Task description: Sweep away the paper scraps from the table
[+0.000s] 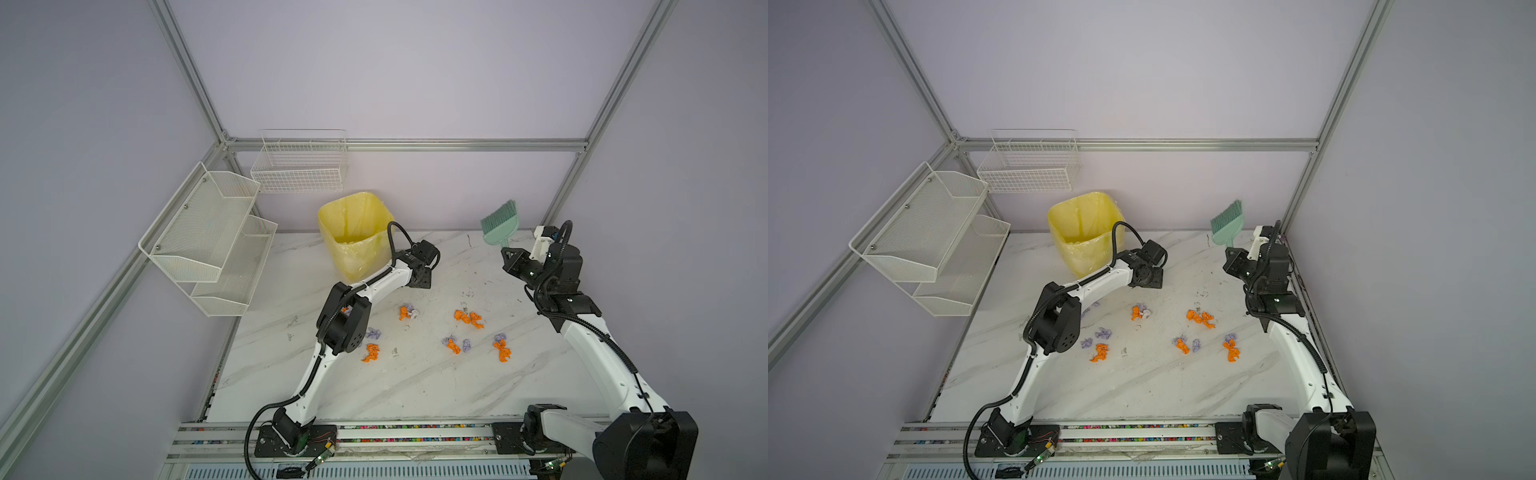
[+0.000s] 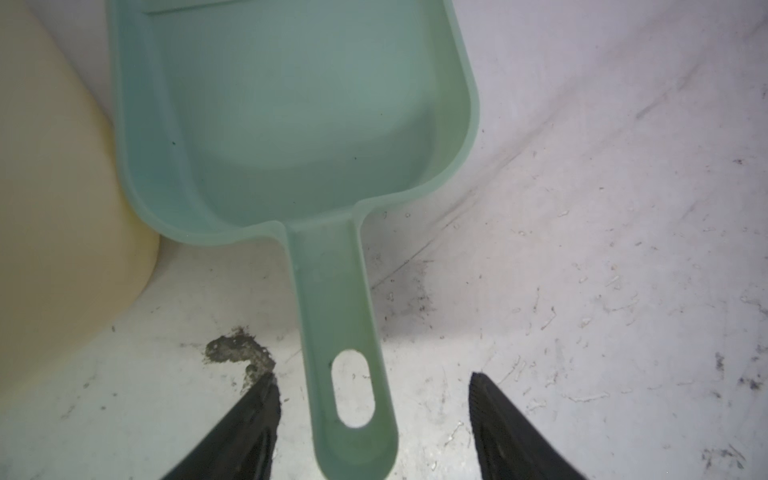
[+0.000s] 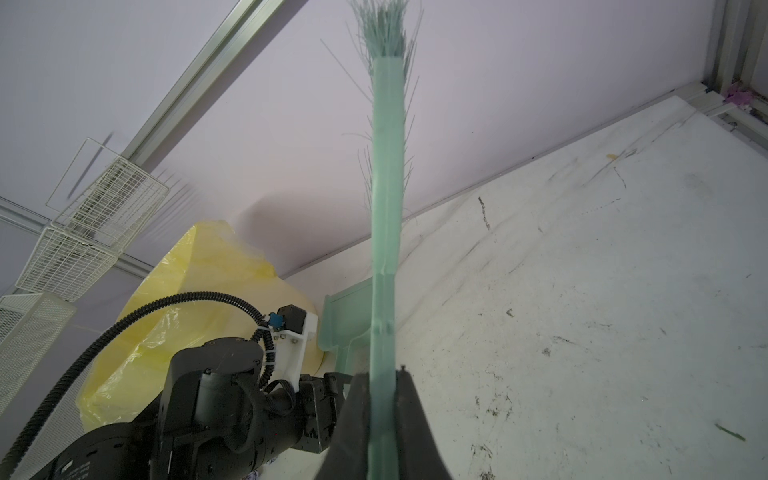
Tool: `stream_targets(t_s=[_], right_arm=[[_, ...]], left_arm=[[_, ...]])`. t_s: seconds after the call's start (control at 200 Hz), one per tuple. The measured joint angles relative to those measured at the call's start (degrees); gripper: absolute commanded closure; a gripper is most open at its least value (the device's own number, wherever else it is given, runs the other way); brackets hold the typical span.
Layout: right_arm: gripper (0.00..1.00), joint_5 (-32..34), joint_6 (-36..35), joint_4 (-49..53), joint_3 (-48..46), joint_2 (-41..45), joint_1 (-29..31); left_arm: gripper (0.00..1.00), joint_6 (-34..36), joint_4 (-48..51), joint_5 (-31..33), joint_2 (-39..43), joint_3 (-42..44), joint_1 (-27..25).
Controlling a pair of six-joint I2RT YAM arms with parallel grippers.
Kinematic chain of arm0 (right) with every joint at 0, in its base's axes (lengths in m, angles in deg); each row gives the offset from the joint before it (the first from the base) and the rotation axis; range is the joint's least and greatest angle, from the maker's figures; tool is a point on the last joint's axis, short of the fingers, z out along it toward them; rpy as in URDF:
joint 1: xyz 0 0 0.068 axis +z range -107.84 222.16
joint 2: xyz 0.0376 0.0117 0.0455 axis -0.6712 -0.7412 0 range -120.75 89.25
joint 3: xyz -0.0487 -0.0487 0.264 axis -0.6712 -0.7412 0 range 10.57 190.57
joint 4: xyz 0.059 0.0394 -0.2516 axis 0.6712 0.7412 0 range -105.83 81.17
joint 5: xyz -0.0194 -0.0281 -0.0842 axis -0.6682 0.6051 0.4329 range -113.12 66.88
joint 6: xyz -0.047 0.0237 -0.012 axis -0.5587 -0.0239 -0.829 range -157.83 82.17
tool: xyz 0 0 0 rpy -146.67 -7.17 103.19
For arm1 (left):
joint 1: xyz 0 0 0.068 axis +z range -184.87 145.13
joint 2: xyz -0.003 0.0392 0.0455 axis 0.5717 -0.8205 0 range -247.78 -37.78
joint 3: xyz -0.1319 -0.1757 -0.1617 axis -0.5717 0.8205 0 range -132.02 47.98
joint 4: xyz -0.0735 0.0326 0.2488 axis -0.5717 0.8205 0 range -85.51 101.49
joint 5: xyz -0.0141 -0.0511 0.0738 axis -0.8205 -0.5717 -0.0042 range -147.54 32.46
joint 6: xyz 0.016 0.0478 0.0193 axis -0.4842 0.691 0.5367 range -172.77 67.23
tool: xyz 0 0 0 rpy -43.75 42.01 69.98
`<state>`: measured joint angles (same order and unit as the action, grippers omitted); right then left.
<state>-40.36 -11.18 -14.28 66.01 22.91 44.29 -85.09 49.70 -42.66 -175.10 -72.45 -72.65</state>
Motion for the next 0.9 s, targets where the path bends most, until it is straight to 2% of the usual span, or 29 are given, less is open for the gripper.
stream_targets(t_s=[0.265, 0.4, 0.625, 0.9], right_arm=[[1.00, -0.15, 0.04, -0.02, 0.00, -0.04, 0.00], [1.00, -0.33, 0.09, -0.04, 0.00, 0.02, 0.00], [1.00, -0.39, 0.07, -0.04, 0.00, 0.20, 0.00], [1.00, -0.81, 0.09, -0.07, 0.00, 0.20, 0.00]], left_arm=[[0.36, -0.07, 0.81, 2.38, -2.54, -2.51, 0.33], [0.47, -1.18, 0.76, 2.21, -3.91, -4.13, 0.66], [0.57, -2.58, 0.74, 1.92, -4.46, -4.52, 1.18], [0.59, -2.91, 0.72, 1.86, -4.46, -4.52, 1.27]])
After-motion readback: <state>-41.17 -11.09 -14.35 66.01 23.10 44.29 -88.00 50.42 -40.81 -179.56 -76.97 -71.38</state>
